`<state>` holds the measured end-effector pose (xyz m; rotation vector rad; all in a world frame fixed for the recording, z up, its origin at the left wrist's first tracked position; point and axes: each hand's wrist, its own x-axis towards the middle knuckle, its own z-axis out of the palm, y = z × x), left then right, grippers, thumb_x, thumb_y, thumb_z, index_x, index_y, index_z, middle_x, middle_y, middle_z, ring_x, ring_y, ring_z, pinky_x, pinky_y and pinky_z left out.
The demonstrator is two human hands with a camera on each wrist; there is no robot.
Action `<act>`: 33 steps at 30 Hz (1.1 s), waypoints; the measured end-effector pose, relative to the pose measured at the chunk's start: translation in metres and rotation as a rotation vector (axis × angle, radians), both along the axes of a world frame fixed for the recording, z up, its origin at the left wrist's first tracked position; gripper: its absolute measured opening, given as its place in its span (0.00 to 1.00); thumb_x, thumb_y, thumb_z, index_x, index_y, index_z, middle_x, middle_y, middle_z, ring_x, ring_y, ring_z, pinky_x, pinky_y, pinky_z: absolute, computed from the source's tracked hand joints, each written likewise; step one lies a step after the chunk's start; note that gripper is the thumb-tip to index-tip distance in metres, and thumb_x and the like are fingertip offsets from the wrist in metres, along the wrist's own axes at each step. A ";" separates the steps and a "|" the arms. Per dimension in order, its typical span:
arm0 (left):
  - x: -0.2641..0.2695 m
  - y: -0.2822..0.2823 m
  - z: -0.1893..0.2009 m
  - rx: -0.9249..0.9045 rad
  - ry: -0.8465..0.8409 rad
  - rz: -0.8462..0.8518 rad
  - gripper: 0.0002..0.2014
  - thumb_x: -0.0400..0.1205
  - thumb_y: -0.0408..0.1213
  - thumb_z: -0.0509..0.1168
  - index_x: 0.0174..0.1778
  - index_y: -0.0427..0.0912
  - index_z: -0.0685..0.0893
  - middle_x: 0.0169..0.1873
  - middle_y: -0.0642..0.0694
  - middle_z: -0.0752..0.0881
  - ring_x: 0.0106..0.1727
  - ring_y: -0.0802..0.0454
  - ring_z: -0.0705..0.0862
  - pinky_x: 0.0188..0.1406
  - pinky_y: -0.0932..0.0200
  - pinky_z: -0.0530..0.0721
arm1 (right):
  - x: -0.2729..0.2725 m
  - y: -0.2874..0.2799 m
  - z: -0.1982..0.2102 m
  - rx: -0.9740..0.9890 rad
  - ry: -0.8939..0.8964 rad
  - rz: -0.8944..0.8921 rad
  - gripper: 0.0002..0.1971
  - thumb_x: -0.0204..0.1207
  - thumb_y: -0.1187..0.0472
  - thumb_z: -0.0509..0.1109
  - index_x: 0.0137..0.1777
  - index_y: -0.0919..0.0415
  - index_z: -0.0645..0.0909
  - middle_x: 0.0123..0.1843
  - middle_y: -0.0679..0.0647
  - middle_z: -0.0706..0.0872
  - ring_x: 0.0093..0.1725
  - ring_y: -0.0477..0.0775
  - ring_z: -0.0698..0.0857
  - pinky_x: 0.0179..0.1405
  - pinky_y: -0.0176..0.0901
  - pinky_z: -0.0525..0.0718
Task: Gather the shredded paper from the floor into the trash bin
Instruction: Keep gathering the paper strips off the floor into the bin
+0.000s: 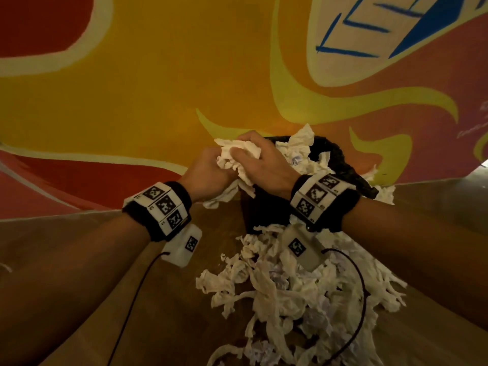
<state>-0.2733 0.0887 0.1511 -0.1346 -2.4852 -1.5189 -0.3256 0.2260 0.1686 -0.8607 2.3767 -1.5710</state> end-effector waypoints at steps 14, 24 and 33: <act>-0.066 0.038 0.045 0.057 -0.011 0.097 0.04 0.85 0.35 0.64 0.48 0.39 0.82 0.51 0.38 0.87 0.35 0.43 0.87 0.34 0.46 0.87 | -0.093 0.105 0.021 0.077 0.327 -0.385 0.09 0.71 0.53 0.73 0.46 0.47 0.75 0.34 0.49 0.83 0.29 0.53 0.83 0.26 0.44 0.79; -0.111 0.083 -0.006 -0.480 -0.357 0.030 0.11 0.87 0.48 0.46 0.53 0.44 0.66 0.56 0.43 0.65 0.61 0.38 0.66 0.62 0.44 0.66 | -0.121 0.124 -0.006 0.666 0.063 -0.263 0.27 0.80 0.40 0.59 0.71 0.56 0.66 0.67 0.60 0.72 0.65 0.65 0.74 0.56 0.55 0.76; -0.101 0.078 0.004 -0.599 -0.483 -0.263 0.07 0.88 0.29 0.50 0.57 0.39 0.71 0.48 0.45 0.72 0.47 0.52 0.70 0.51 0.56 0.76 | -0.112 0.118 -0.020 0.836 -0.166 -0.048 0.29 0.88 0.56 0.49 0.84 0.61 0.42 0.73 0.70 0.70 0.52 0.61 0.78 0.53 0.50 0.74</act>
